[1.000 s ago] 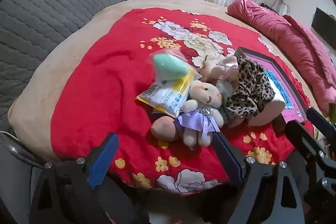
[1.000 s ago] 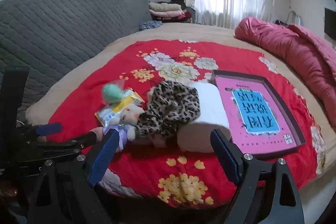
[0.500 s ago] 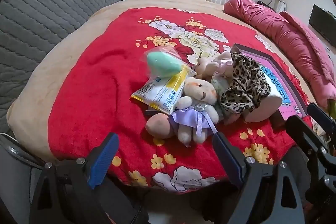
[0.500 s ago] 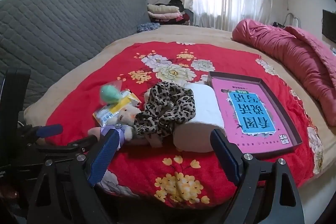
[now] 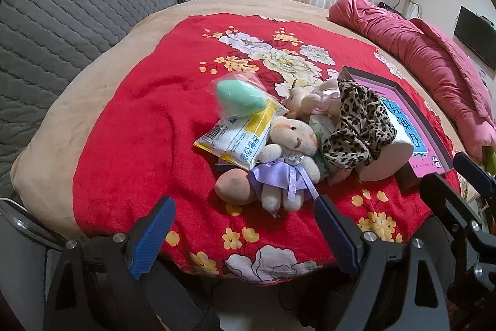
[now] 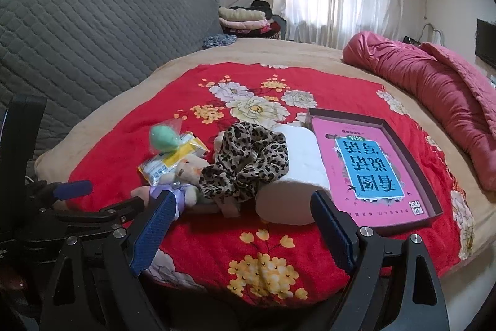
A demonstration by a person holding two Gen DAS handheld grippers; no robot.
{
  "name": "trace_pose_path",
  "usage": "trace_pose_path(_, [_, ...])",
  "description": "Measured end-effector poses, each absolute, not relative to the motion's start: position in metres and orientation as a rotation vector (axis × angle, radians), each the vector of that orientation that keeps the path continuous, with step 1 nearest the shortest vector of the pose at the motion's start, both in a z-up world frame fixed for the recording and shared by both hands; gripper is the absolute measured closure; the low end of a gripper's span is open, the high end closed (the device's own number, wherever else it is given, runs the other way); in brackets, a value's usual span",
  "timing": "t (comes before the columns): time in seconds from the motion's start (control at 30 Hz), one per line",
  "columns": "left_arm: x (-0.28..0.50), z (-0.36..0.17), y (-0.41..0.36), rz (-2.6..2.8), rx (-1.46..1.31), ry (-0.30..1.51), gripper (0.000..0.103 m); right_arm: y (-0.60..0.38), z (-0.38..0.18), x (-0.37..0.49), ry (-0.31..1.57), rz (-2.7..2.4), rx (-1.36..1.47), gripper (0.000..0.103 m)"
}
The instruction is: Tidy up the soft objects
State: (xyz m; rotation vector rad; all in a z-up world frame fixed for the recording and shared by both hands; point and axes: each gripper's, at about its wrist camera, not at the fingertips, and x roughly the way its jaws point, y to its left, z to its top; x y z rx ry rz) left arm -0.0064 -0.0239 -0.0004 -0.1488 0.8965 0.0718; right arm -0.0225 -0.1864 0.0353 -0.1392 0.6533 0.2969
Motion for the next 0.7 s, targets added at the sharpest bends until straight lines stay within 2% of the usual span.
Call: trace_pose_path(0.7, [-0.0067, 0.0011, -0.0245, 0.072, -0.149, 0.897, 0.013, -0.1842, 0.0372, -0.0258, 0.645, 0.306, -0.151, 0.014])
